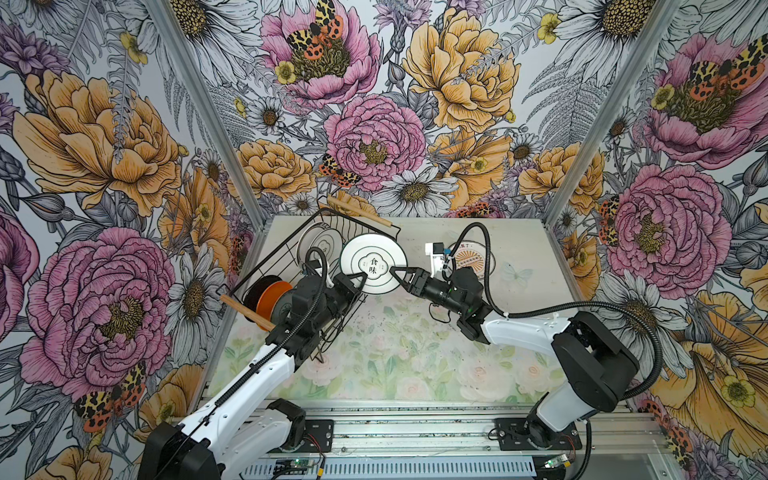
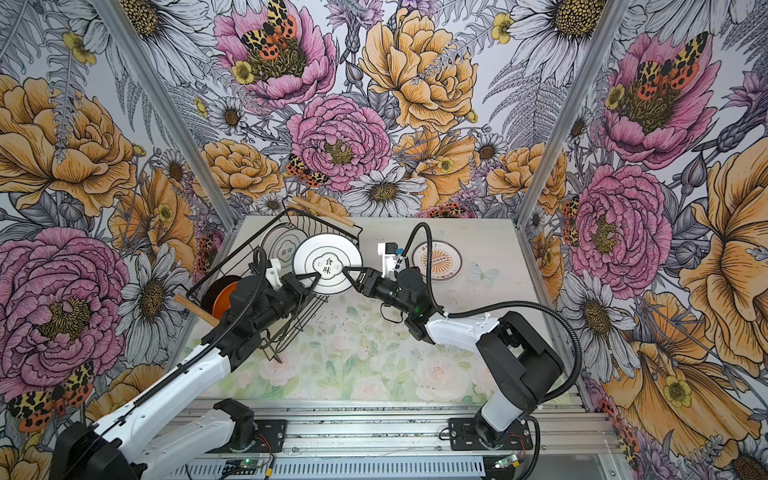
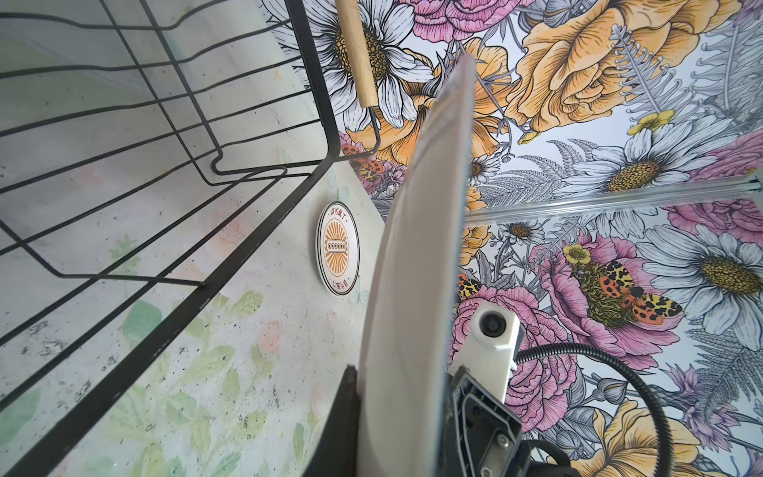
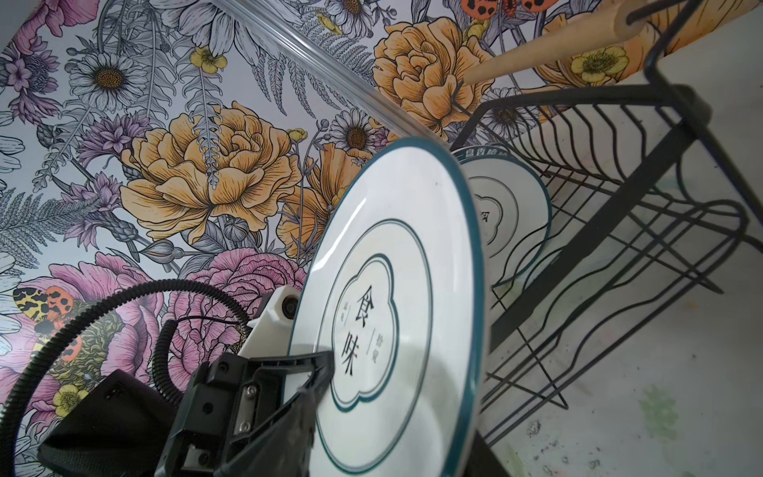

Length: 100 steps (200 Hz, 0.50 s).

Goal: Unload the plates from the dish rack

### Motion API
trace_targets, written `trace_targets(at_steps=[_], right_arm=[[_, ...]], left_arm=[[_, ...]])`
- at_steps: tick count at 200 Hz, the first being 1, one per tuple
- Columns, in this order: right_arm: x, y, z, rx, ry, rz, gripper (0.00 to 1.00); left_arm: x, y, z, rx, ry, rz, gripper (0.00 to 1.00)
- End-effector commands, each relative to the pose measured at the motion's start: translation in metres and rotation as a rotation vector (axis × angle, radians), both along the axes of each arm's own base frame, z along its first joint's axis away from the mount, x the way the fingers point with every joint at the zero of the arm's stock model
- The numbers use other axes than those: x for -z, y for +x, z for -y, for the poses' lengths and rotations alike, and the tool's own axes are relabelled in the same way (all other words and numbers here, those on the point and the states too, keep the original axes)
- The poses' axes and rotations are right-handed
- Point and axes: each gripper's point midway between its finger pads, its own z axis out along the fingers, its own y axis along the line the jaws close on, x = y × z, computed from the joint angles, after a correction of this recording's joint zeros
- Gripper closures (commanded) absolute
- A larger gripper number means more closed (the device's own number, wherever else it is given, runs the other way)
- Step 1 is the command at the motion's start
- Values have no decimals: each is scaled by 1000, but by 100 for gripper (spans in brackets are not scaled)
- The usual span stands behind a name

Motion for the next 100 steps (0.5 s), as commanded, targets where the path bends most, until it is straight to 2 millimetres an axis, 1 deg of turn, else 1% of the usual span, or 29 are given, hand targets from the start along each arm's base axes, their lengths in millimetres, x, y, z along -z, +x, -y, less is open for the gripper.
trace_targets(at_steps=[1,18,36,61,80,100], right_arm=[[-24,-5,-9,-41,75,62,58],[-25,-5,-9,-44,88,64,61],[-27,-6,-9,-49,98,70,68],[-28,-8,-10,-56,103,74,72],[-30,-8,-9,-56,106,79,76],[-31,-9,-9,-60,108,81,90]], left_arm=[[-16,-3,11,47,-34,60,99],[-15,-2,12,51,-31,62,97],[-14,-1,15,57,-26,59,97],[-12,0,19,70,-19,60,97],[-10,0,20,72,-13,59,95],[-10,1,21,72,-8,60,90]])
